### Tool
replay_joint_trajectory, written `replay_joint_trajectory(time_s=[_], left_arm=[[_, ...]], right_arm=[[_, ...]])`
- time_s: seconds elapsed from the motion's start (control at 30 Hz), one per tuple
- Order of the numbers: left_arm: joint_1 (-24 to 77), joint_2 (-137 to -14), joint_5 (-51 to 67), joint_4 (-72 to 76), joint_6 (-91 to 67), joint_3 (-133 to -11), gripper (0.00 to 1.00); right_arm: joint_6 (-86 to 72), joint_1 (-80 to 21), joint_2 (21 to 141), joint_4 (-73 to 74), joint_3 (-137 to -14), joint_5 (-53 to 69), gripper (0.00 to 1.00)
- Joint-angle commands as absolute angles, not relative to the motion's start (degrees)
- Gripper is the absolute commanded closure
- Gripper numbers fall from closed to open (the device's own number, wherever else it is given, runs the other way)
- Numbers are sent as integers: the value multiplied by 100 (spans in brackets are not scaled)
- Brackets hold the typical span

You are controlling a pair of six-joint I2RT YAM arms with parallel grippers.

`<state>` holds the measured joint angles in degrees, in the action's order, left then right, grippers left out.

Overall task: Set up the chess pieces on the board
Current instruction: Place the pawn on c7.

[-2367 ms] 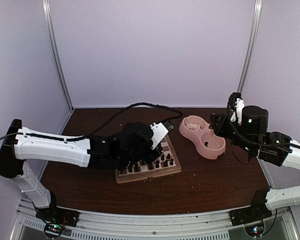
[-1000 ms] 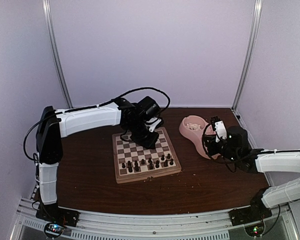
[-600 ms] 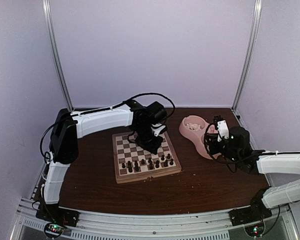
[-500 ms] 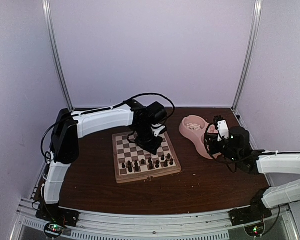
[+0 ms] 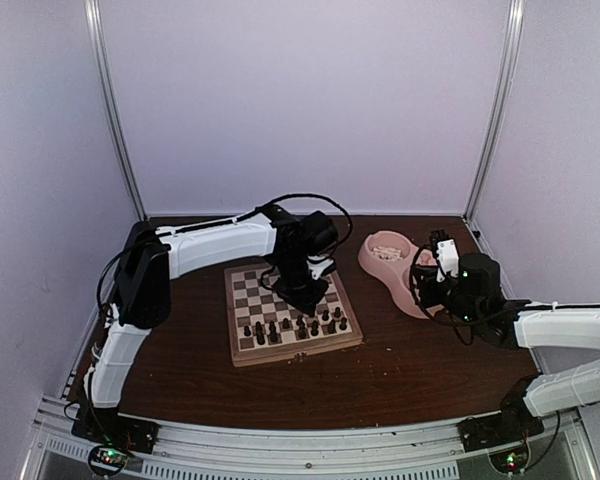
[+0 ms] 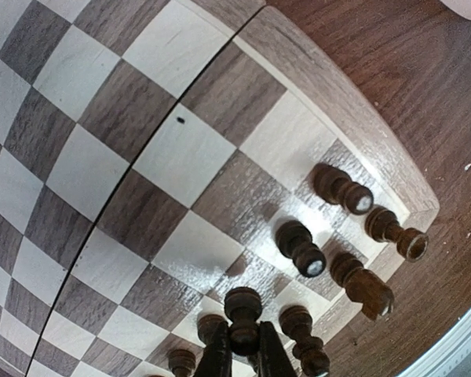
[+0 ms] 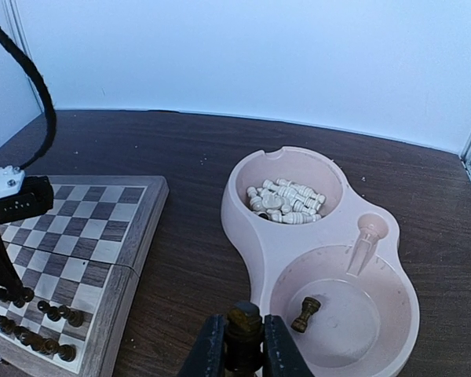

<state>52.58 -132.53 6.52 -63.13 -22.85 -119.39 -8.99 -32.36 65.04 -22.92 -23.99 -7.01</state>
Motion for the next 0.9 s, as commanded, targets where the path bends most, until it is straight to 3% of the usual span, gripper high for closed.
replay_joint_trajectory(time_s=[0.0, 0.7, 0.87], left_arm=[[5265, -13366, 767, -6442, -2215, -12115, 97], [5260, -13671, 1026, -6645, -2169, -12252, 93], [5264, -13685, 1034, -6645, -2177, -12274, 87]], right_arm=[[-940, -3217, 6419, -2260, -2407, -876, 100], [-958, -3216, 6530, -2163, -2495, -962, 100], [-952, -3217, 6530, -2160, -2494, -976, 100]])
